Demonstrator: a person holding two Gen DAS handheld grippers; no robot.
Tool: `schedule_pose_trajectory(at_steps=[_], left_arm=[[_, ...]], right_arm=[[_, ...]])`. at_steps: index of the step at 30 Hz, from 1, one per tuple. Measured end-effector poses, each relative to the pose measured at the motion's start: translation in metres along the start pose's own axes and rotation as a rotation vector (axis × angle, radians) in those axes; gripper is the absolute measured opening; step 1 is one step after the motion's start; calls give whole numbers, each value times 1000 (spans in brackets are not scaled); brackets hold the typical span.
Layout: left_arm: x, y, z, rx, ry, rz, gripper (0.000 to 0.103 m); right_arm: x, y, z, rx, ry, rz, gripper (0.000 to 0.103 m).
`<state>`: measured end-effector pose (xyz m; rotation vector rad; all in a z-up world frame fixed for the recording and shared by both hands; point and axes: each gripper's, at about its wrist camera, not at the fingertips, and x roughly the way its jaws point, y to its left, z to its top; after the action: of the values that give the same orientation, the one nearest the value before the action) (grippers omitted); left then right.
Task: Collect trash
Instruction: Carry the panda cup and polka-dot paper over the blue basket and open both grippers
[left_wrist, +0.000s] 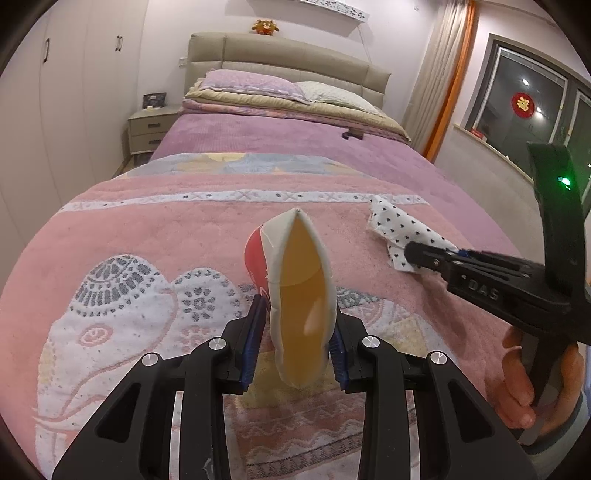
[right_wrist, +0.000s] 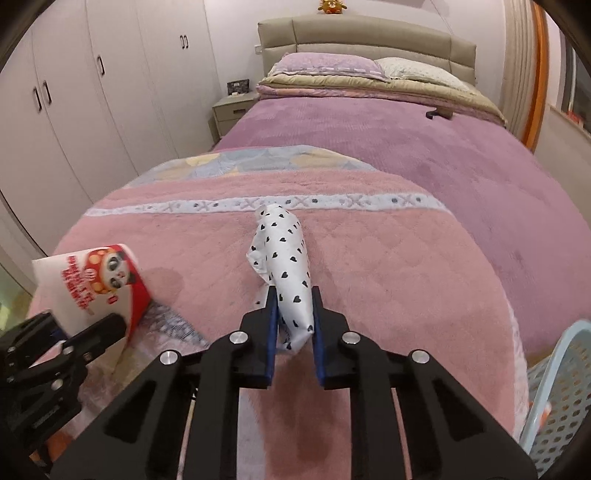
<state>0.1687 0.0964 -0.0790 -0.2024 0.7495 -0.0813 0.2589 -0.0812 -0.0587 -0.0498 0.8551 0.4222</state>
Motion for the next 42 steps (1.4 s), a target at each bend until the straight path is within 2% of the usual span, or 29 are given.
schedule_pose_trajectory(at_steps=[6,14,23,27,35,42], left_arm=[[-9,-16,-1,3,0,-61,31],[-25,-78,0,104,-23,-138,30],[-30,-169,3,254,-36,-235,30],[-24,-207,0,319,-20,-279,30],[11,-270,-7,370,75,-382,30],[41,-309,-19,428,126,-420,31]], right_arm=[[-42,-9,-22,45,-49,-6,13],[-104,-41,-45,108,-120,-71,13],[-173,-112,-69,261,-189,-149,13],[-200,-148,-84,325,-222,-233,13],[-226,-204,-107,442,-243,-328,13],[-217,-244,-132,554,-188,-364,13]])
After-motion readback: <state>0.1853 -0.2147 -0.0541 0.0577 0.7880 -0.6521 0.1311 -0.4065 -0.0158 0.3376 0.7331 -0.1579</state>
